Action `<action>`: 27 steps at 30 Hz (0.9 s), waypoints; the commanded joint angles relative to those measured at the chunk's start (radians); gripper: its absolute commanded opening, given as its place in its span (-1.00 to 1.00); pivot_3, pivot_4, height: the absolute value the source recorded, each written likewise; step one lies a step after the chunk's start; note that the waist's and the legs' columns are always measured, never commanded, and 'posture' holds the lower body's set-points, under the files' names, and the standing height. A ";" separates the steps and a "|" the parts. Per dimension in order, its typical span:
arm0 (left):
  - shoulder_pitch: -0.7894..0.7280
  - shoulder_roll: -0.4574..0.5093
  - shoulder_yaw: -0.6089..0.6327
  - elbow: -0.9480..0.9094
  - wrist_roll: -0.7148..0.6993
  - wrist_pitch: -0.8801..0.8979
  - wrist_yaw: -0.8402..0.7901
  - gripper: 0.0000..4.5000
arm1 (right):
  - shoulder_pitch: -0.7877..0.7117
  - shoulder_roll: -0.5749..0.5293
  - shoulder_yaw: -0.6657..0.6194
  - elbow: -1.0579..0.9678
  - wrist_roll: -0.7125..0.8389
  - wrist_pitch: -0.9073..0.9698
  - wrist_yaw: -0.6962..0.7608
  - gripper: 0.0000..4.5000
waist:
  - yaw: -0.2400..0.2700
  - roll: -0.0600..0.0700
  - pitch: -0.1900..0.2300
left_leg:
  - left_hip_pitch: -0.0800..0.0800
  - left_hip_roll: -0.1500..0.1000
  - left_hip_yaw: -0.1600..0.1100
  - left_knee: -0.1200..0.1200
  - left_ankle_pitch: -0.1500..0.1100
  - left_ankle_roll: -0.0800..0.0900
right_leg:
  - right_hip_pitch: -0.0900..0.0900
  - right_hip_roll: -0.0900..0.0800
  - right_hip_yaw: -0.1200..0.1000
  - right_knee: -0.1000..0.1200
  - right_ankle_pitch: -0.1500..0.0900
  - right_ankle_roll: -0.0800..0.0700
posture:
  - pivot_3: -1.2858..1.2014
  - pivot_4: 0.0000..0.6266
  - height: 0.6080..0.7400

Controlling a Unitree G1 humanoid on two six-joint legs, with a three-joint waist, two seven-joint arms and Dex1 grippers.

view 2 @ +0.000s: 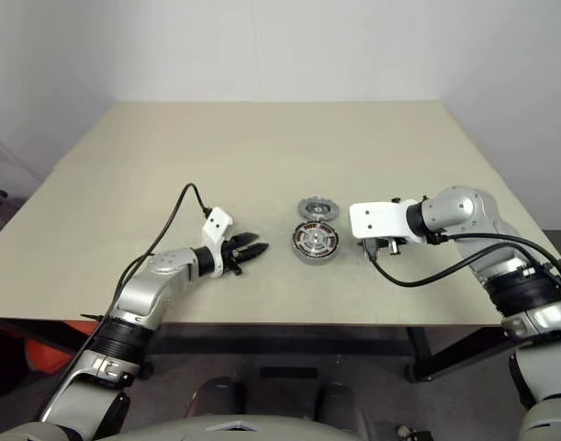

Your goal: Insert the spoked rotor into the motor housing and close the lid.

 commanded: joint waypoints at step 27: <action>-0.021 0.055 -0.014 -0.074 0.033 -0.022 -0.058 -0.09 | -0.218 0.234 0.135 0.421 -0.214 -0.466 0.018 -1.00 | -0.001 -0.001 0.000 | -0.006 0.004 0.001 0.022 -0.005 0.008 | -0.002 0.000 0.000 0.014 0.000 -0.001 | 0.03 -1.00 1.00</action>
